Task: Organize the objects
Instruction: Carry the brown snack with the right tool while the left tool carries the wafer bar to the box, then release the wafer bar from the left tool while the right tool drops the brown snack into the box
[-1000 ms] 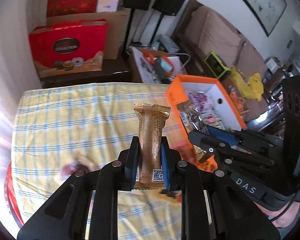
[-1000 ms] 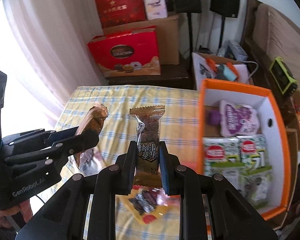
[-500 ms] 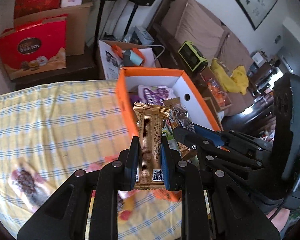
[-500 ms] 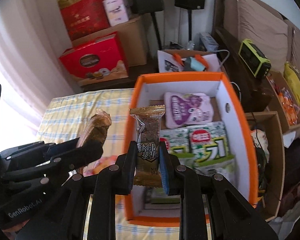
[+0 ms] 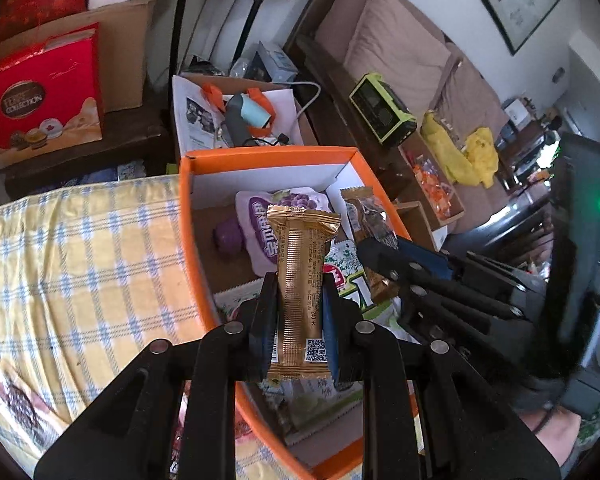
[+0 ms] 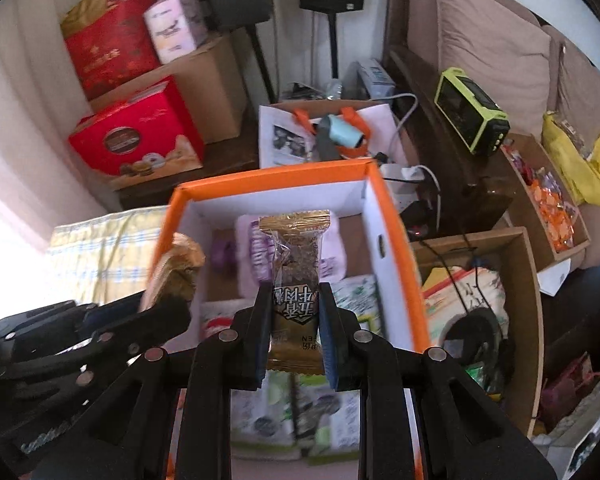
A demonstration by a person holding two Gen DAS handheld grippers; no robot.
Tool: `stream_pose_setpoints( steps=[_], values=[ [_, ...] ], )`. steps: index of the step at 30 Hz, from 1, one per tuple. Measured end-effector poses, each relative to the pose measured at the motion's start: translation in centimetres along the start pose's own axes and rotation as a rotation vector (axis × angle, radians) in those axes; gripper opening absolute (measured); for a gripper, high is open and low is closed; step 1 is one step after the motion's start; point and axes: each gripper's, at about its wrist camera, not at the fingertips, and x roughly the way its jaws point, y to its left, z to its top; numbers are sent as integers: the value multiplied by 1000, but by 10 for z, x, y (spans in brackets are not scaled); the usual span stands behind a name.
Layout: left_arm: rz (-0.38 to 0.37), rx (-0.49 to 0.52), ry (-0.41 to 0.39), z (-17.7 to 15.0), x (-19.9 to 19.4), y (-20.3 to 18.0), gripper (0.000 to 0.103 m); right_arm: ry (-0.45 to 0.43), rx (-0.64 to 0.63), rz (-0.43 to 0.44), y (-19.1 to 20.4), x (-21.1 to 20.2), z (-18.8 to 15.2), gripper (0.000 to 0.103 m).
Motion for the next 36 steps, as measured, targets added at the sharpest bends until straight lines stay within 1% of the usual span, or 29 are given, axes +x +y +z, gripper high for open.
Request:
stream_pose_setpoints(
  steps=[6, 10, 12, 15, 21, 24, 25, 26, 27, 30, 32, 36],
  values=[
    [-3, -6, 14, 5, 9, 3, 19, 19, -23, -47, -10, 26, 12, 20],
    [-2, -15, 20, 5, 12, 4, 19, 3, -32, -78, -12, 32, 18, 25],
    [1, -16, 23, 5, 14, 5, 19, -5, -33, -87, -13, 31, 18, 31],
    [-4, -28, 29, 6, 19, 5, 19, -6, -23, -77, -16, 25, 15, 31],
    [-19, -29, 55, 4, 34, -7, 19, -40, 34, -35, -27, 2, 10, 31],
    [-9, -20, 73, 1, 43, -13, 19, -48, 34, -24, -27, -6, 7, 31],
    [-8, -24, 79, 1, 46, -14, 22, -50, 30, -23, -27, -8, 6, 31],
    [-10, -29, 87, 1, 49, -15, 29, -50, 28, -21, -26, -10, 5, 31],
    [-16, -31, 91, 1, 51, -14, 33, -50, 28, -18, -27, -11, 4, 31],
    [-22, -32, 85, 0, 49, -14, 35, -51, 27, -10, -26, -15, 0, 31],
    [-4, -26, 74, -2, 42, -15, 42, -54, 34, 0, -26, -18, -1, 31],
    [4, -18, 55, -3, 27, -13, 44, -67, 46, 9, -26, -24, -3, 31]
  ],
)
